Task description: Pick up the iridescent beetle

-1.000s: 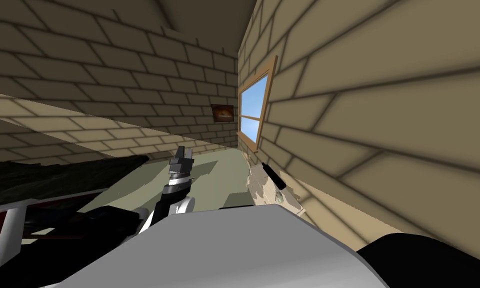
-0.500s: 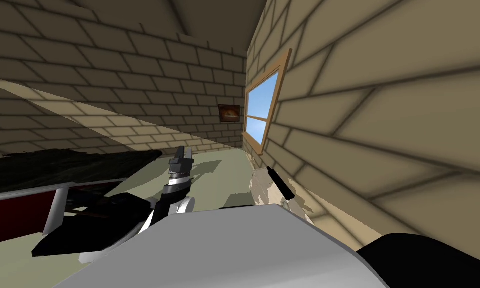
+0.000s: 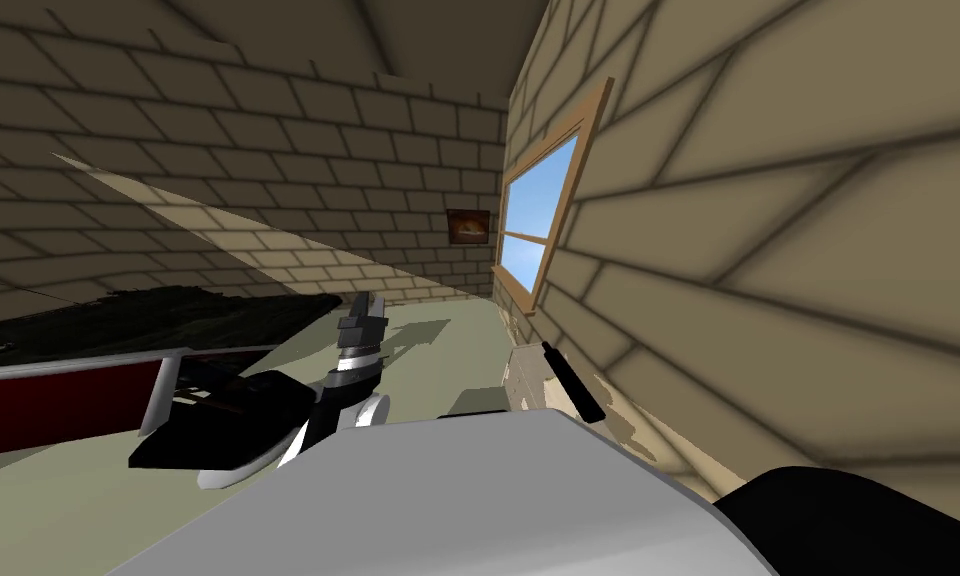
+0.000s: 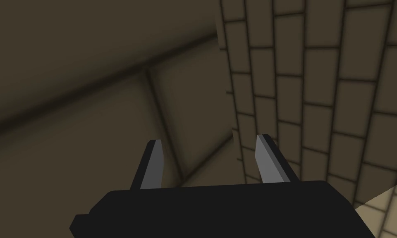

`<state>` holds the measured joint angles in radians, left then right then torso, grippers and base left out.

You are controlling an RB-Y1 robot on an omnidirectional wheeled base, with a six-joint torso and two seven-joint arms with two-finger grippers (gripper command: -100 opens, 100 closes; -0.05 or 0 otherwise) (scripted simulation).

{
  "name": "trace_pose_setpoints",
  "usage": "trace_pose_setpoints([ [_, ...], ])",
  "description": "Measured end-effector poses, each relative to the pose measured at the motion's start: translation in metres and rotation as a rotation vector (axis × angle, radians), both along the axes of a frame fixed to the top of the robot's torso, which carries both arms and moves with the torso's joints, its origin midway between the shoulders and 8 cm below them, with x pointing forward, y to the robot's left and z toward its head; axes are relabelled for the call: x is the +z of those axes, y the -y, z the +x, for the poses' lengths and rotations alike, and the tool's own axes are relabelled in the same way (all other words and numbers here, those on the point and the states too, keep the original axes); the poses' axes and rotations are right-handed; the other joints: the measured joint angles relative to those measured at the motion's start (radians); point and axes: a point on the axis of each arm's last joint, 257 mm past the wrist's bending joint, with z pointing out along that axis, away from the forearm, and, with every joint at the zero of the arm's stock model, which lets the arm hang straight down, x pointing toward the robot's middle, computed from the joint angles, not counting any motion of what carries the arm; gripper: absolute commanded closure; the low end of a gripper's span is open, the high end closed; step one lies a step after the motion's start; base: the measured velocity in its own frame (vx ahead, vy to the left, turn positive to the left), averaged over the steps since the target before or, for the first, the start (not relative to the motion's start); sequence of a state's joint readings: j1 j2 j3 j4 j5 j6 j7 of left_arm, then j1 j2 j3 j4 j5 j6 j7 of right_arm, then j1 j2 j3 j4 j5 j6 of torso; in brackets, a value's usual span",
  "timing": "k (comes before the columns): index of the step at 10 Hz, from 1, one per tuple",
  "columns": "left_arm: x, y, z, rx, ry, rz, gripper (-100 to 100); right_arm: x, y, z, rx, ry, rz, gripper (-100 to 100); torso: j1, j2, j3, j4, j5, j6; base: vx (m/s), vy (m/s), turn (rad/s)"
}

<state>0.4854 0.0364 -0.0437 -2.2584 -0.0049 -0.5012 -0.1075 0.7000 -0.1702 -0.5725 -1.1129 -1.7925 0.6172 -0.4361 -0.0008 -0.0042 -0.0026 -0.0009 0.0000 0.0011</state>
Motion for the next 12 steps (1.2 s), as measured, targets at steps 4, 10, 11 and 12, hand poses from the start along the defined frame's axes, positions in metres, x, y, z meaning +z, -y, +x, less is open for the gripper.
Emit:
trace_pose_setpoints([
  [4, 0.000, 0.000, 0.000, 0.000, 0.000, 0.000, 0, -0.011, -0.024, -0.023, -0.073, 0.030, 0.138, -100, -0.001, -0.001, -0.001, 0.000, 0.000, 0.000, 0.067, -0.053, 0.182],
  [10, 0.000, 0.000, 0.000, 0.000, 0.000, 0.000, 0, -0.023, -0.036, -0.010, -0.100, 0.042, 0.177, -100, 0.002, 0.007, 0.004, 0.002, 0.001, 0.000, -0.037, -0.010, 0.031],
  [11, 0.000, 0.000, 0.000, 0.000, 0.000, 0.000, 0, -0.027, -0.037, -0.001, -0.105, 0.043, 0.178, -100, 0.002, 0.008, 0.004, 0.002, 0.001, 0.000, -0.062, -0.016, 0.052],
  [12, 0.000, 0.000, 0.000, 0.000, 0.000, 0.000, 0, -0.029, -0.037, 0.006, -0.109, 0.044, 0.177, -100, 0.002, 0.007, 0.004, 0.002, 0.000, 0.000, -0.023, -0.007, 0.016],
])
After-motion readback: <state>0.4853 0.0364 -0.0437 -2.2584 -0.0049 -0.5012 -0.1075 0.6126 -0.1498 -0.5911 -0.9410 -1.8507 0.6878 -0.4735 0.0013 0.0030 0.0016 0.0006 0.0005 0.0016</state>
